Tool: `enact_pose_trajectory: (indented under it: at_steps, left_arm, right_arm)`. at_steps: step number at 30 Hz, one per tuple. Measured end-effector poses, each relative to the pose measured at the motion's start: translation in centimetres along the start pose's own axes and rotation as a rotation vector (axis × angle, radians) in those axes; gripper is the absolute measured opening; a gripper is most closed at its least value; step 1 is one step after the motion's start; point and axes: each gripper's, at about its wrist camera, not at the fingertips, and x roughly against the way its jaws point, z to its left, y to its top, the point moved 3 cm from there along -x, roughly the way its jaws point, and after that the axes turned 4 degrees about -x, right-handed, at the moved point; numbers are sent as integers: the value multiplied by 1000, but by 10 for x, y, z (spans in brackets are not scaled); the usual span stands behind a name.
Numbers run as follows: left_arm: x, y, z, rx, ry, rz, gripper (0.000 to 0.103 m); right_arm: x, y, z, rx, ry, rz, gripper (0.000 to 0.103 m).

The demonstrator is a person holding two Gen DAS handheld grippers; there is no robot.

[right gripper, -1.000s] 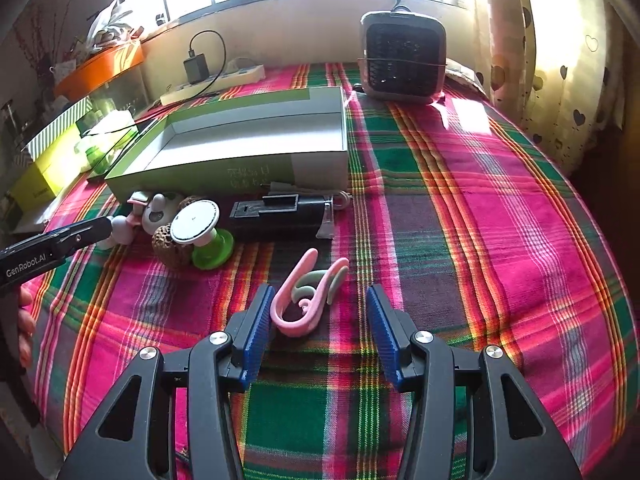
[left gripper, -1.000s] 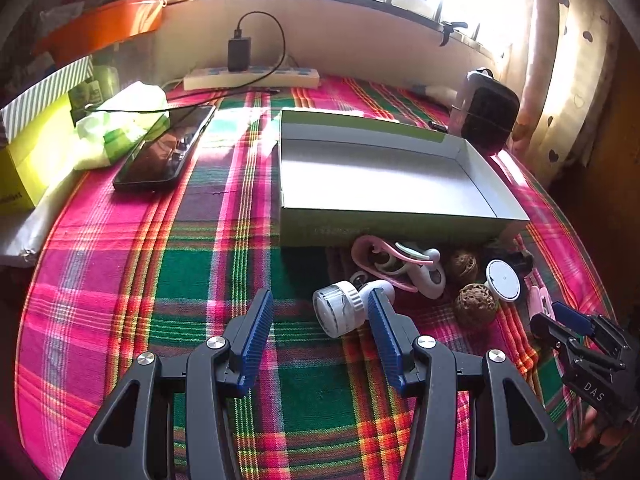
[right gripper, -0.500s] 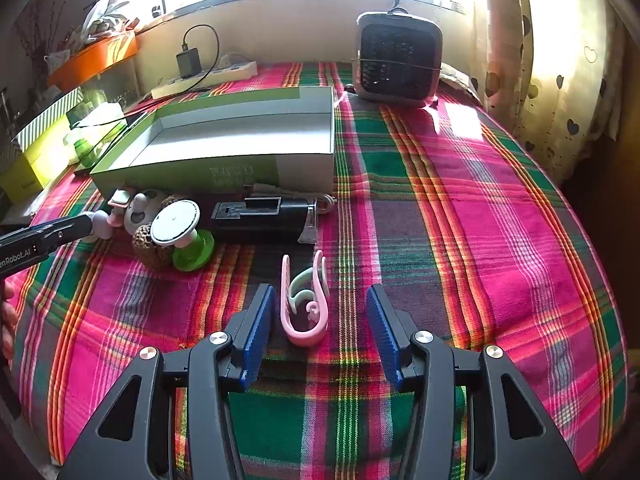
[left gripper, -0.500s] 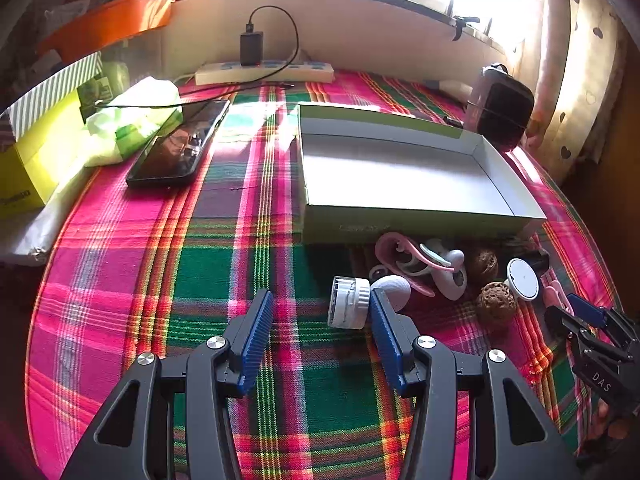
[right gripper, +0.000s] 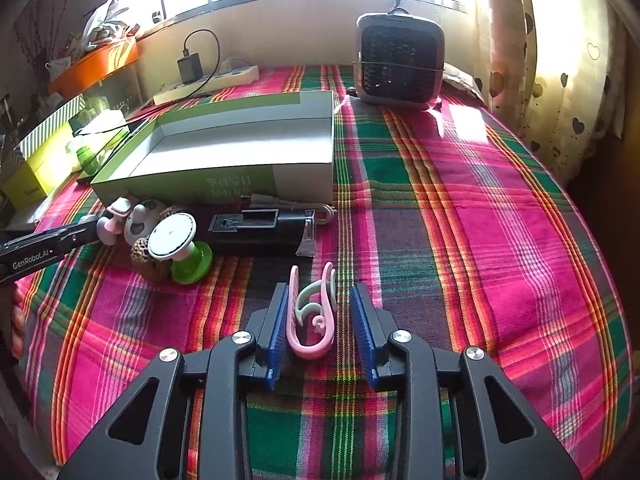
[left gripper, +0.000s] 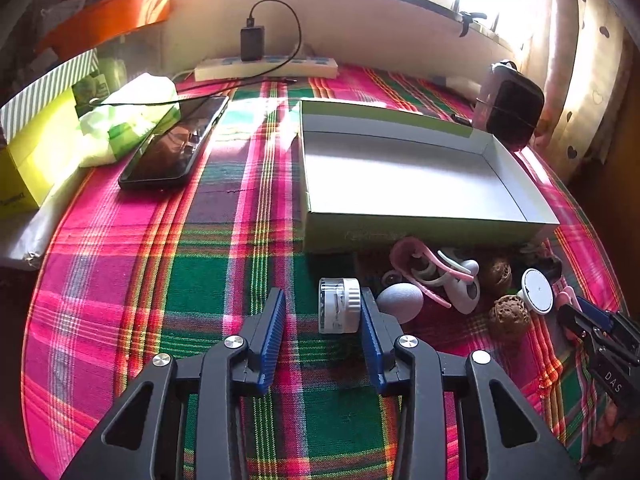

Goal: Organize objects
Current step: 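Grasp the white ribbed cylinder with the left tool while the right tool grasps the pink clip, then carry the white cylinder with the left tool while the right tool carries the pink clip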

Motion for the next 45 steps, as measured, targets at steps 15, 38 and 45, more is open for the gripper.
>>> enact_pose_trajectory:
  at_steps: [15, 38, 45]
  left_arm:
    - [1, 1, -4, -14, -16, -7, 17]
    - [35, 21, -27, -84, -52, -94, 17]
    - [33, 32, -33, -98, -64, -107, 17]
  right_arm:
    - [0, 0, 1, 6, 9, 4, 24]
    - [28, 30, 30, 94, 12, -123, 24]
    - [28, 41, 40, 122, 22, -148, 24]
